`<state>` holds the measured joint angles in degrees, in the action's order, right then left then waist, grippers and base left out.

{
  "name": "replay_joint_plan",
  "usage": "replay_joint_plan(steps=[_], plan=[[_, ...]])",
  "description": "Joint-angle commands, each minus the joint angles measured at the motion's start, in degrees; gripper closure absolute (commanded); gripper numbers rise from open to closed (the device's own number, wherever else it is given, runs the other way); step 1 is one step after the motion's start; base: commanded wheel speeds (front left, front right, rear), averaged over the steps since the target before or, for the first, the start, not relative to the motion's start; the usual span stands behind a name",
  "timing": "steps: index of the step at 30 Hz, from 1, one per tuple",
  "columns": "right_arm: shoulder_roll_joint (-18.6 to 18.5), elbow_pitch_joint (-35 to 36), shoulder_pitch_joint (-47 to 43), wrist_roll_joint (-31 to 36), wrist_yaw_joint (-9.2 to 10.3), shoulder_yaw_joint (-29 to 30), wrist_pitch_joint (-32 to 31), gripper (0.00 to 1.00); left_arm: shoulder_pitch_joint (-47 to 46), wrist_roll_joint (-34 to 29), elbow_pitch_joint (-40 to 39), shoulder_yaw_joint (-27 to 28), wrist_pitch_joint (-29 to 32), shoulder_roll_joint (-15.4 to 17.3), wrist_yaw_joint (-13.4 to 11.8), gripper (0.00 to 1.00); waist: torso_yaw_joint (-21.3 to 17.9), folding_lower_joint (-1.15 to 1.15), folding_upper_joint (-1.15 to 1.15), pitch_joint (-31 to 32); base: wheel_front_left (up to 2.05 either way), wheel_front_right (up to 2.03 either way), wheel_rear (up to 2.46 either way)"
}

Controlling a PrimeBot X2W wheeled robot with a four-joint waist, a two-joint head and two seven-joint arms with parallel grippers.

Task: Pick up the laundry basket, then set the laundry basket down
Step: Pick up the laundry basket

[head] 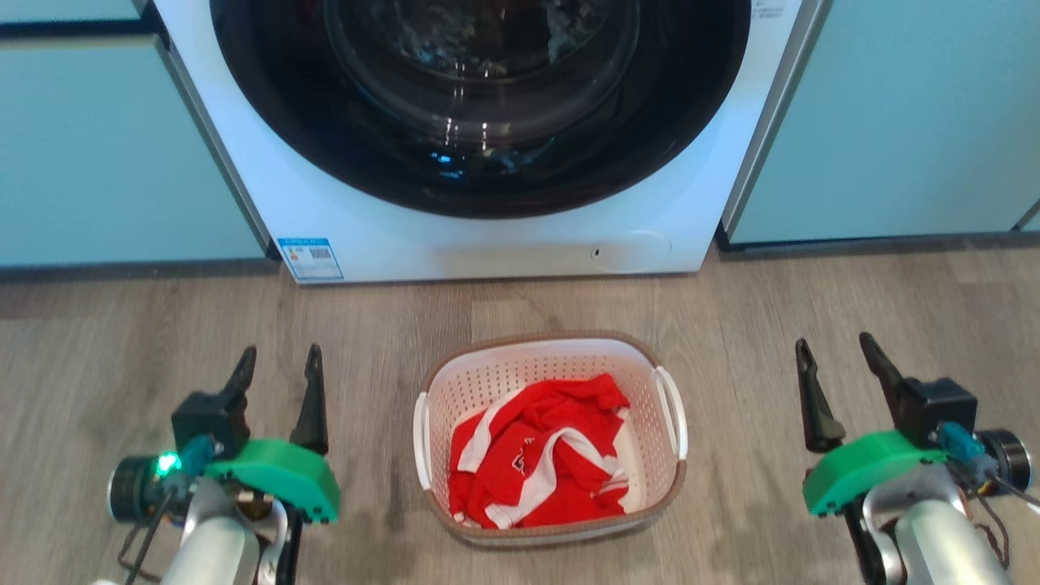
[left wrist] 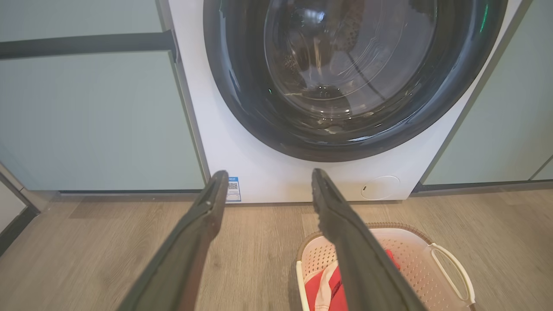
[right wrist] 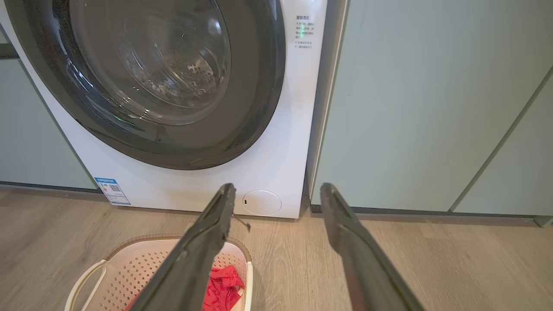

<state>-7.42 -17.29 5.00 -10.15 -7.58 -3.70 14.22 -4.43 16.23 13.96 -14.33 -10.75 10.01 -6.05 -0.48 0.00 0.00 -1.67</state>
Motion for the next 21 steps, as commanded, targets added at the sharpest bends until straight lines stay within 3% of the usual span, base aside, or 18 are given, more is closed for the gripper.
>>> replay_joint_plan(steps=[1,21], plan=[[-0.3,1.6,3.5,-0.1,0.09,-0.8,0.8,0.0,-4.5,0.2,-1.5,2.0,-0.6,0.9,0.1,0.0,0.0,0.0,0.0,-1.2,0.0,0.0,0.0],[0.1,-5.3,16.5,-0.1,0.09,-1.5,0.8,0.0,-21.9,0.8,13.0,0.7,-3.7,-2.0,3.9,0.0,-0.3,0.0,0.0,-20.8,0.0,0.0,0.0]])
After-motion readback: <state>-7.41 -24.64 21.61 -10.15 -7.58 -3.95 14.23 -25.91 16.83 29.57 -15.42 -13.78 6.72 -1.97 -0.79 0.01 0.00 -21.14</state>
